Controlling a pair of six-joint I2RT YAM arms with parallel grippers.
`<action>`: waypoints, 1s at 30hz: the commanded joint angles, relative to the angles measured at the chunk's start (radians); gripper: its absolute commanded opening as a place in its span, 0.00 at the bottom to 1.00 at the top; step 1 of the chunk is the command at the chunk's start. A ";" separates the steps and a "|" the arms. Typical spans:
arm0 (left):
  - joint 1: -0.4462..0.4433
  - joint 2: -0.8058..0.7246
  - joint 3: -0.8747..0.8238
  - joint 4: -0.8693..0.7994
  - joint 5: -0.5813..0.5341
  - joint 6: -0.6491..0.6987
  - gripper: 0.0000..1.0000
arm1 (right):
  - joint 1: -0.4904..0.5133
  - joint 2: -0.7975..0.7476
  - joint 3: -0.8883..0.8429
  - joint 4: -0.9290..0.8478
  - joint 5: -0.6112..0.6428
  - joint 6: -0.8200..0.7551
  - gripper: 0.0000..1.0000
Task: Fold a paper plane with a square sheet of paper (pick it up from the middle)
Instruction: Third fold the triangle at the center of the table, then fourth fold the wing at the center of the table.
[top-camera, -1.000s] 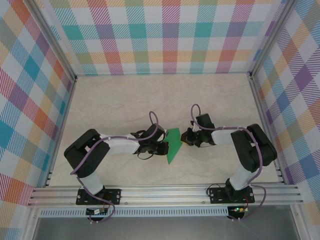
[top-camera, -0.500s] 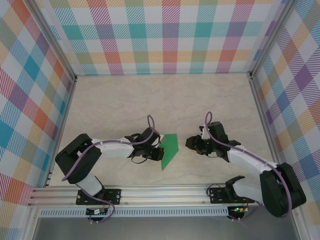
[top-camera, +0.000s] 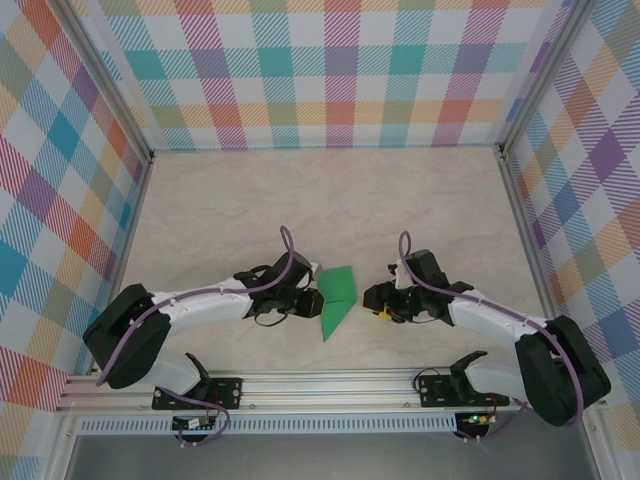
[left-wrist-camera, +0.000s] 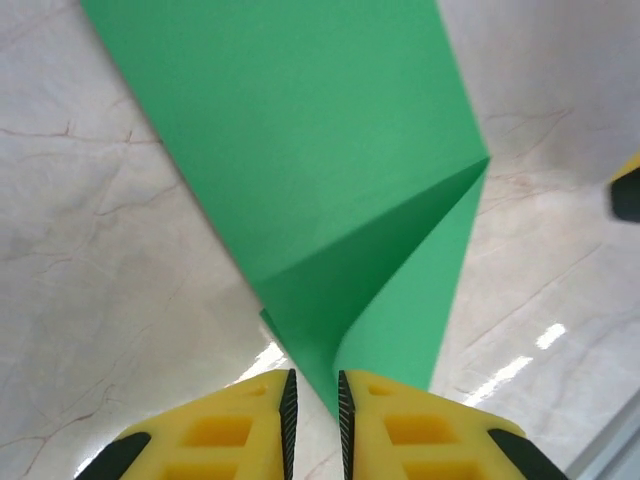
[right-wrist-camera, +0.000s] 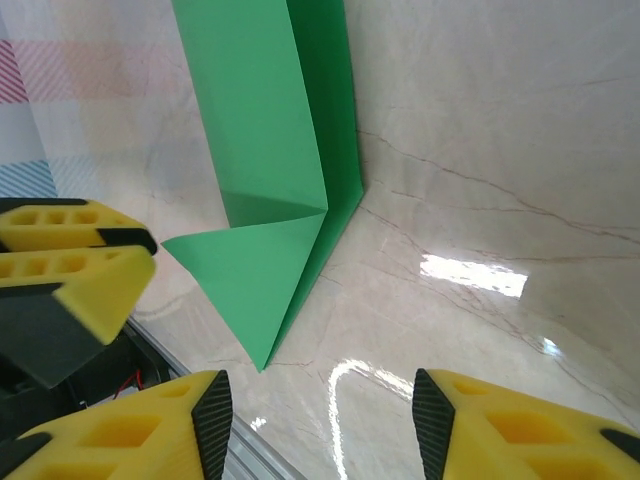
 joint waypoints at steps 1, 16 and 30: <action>0.000 -0.052 -0.020 0.029 -0.007 -0.046 0.19 | 0.026 0.062 0.058 0.080 -0.054 -0.019 0.54; -0.016 -0.128 -0.084 0.074 -0.016 -0.115 0.23 | 0.087 0.327 0.155 0.202 -0.102 -0.051 0.52; -0.026 -0.160 -0.088 0.048 -0.051 -0.125 0.25 | 0.103 0.436 0.212 0.179 -0.087 -0.215 0.38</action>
